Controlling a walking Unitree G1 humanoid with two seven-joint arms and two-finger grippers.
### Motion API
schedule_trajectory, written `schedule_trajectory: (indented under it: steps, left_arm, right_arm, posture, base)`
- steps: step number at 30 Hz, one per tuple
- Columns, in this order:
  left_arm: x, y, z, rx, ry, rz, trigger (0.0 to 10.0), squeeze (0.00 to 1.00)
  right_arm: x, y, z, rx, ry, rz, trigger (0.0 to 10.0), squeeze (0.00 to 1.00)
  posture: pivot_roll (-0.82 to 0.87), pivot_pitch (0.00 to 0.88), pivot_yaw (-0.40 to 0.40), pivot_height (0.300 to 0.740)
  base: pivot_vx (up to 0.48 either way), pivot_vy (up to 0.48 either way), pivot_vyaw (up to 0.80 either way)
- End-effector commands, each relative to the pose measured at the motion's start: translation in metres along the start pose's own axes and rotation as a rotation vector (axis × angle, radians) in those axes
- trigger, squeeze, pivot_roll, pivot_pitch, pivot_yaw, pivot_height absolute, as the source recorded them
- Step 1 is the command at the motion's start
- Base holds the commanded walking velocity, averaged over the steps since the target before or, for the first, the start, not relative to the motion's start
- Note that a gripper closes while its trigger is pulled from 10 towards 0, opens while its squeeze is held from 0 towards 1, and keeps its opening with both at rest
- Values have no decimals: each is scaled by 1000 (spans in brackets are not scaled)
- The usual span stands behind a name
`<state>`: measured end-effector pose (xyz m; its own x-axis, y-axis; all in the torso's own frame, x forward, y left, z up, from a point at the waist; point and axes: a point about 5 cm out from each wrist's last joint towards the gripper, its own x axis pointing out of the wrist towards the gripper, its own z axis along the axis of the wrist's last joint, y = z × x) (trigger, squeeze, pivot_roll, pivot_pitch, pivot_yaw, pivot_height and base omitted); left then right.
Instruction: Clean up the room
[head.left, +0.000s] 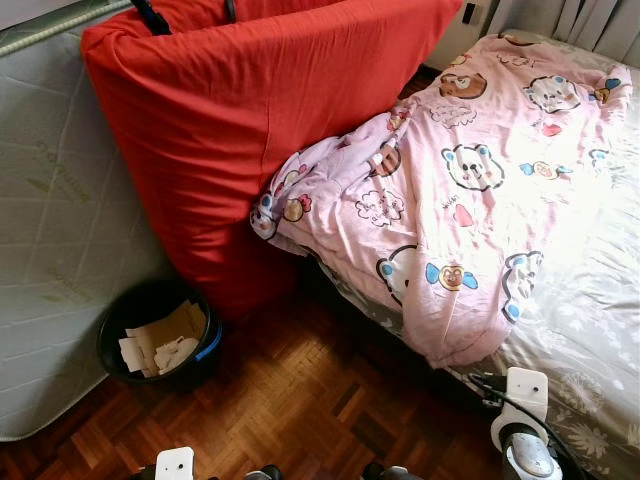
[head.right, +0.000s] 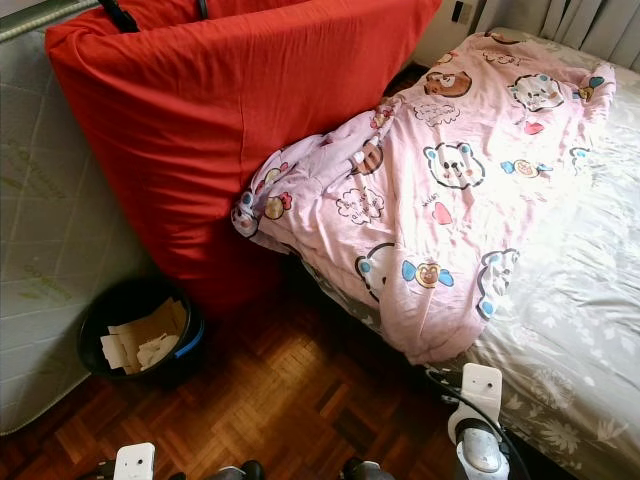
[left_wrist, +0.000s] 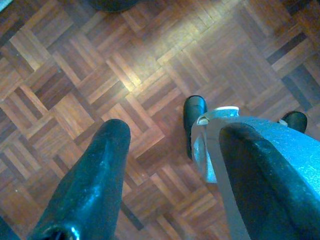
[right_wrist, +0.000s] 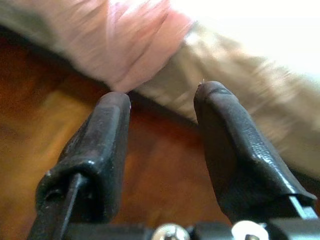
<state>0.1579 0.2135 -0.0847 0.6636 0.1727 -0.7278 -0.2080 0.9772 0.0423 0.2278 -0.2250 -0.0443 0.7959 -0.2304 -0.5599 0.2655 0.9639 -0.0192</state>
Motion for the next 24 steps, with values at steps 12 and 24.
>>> schedule_trajectory:
  steps: [12, 24]
  left_arm:
    - [-1, 3, -4, 14, 12, 15, 10000, 0]
    - [0, 2, -2, 24, 16, 10, 10000, 0]
  right_arm:
    - [-31, 4, -74, 36, 311, 63, 10000, 0]
    - [-33, 4, -77, 67, 333, 59, 10000, 0]
  posture:
    - [-61, 194, -3, 740]
    - [-70, 180, 9, 740]
  base:
    - [0, 0, 0]
    - [0, 0, 0]
